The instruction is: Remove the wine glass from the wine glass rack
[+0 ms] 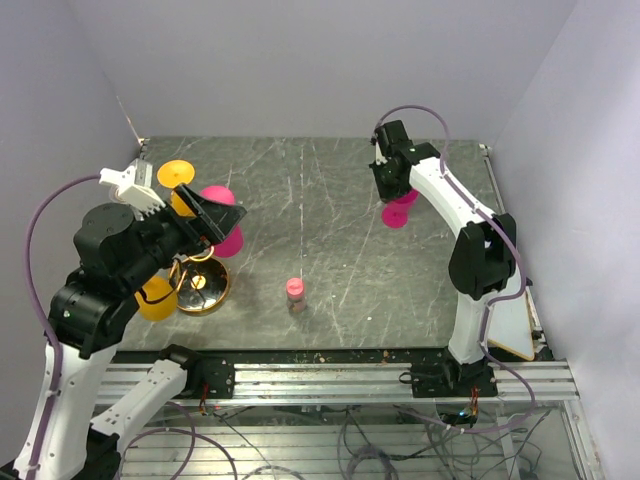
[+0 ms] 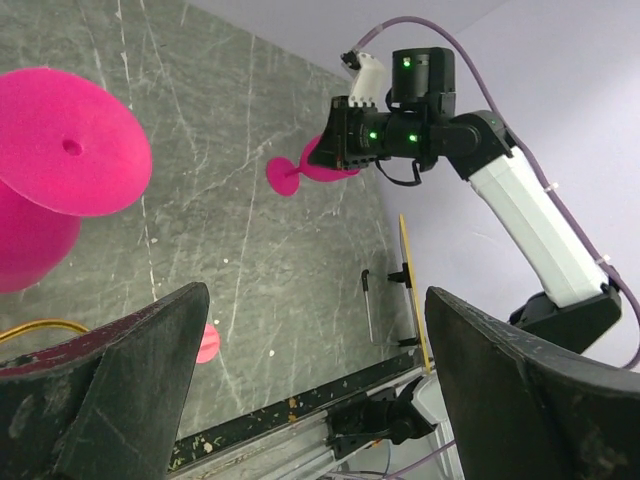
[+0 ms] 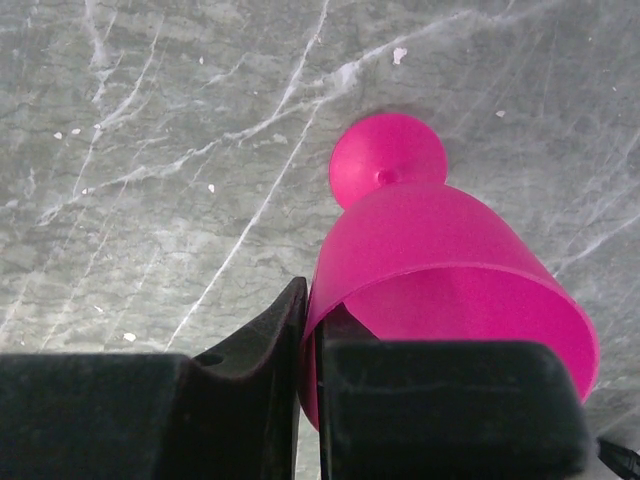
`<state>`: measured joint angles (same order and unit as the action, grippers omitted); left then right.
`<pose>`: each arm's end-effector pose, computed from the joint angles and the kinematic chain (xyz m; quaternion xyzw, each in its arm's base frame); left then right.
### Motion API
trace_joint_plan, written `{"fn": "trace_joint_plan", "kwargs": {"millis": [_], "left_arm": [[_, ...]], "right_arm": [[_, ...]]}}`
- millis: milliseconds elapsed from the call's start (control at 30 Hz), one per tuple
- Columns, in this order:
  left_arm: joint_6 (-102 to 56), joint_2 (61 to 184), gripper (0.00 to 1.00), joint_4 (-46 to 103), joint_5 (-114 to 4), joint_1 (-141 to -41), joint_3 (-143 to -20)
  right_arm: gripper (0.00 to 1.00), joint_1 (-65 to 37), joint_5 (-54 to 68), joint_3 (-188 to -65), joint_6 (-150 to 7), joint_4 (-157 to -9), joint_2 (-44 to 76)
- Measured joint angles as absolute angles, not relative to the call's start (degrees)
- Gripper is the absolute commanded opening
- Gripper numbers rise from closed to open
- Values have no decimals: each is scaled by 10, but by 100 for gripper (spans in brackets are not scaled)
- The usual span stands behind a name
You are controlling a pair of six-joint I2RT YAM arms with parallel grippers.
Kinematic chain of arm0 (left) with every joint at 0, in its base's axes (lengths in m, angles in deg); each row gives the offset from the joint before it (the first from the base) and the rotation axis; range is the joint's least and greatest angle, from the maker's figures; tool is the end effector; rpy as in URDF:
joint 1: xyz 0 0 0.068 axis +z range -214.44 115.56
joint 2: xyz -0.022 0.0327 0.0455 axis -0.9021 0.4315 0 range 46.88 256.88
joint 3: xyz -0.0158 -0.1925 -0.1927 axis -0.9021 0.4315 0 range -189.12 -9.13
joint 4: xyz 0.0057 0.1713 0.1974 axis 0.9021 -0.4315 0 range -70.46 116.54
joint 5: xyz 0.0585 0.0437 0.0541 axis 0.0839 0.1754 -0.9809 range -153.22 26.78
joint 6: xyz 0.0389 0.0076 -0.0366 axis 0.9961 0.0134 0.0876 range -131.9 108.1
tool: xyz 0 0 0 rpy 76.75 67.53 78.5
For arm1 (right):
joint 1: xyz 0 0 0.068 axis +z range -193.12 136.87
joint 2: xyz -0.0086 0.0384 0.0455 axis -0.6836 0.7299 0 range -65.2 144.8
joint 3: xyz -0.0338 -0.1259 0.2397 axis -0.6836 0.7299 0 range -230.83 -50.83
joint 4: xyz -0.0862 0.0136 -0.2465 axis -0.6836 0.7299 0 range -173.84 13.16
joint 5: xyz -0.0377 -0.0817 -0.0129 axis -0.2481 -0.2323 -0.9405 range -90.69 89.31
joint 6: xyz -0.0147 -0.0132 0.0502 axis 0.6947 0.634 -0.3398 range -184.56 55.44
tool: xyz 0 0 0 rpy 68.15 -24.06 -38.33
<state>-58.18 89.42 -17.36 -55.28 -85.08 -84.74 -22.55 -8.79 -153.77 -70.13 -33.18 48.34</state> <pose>0.0969 -0.0417 0.4554 -0.1276 0.7595 -0.3950 0.5009 0.4042 0.1464 0.2736 -0.1088 0.9603 -0.0106 0.2566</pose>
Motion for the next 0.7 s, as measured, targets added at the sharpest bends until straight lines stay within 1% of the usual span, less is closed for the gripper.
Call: {"fn": "trace_joint_plan", "kwargs": {"millis": [67, 200, 333, 467, 533, 600, 700], "left_arm": [[-579, 890, 99, -184, -553, -851, -855], [-577, 873, 100, -189, -553, -851, -857], [-578, 882, 100, -204, -559, -851, -871], [-575, 902, 99, -222, -586, -851, -892], [-567, 914, 99, -233, -606, -851, -903], [-558, 938, 99, -242, -630, -851, -925], [-547, 974, 99, -248, -656, -851, -950]], "right_arm": [[15, -228, -86, -1545, -696, -332, 491], [23, -235, -86, -1552, -690, -331, 525], [43, -237, -89, -1571, -688, -314, 535], [69, -237, -91, -1591, -690, -308, 534], [85, -237, -90, -1602, -690, -302, 532], [92, -237, -90, -1619, -690, -293, 528], [98, -237, -92, -1640, -692, -288, 508]]}}
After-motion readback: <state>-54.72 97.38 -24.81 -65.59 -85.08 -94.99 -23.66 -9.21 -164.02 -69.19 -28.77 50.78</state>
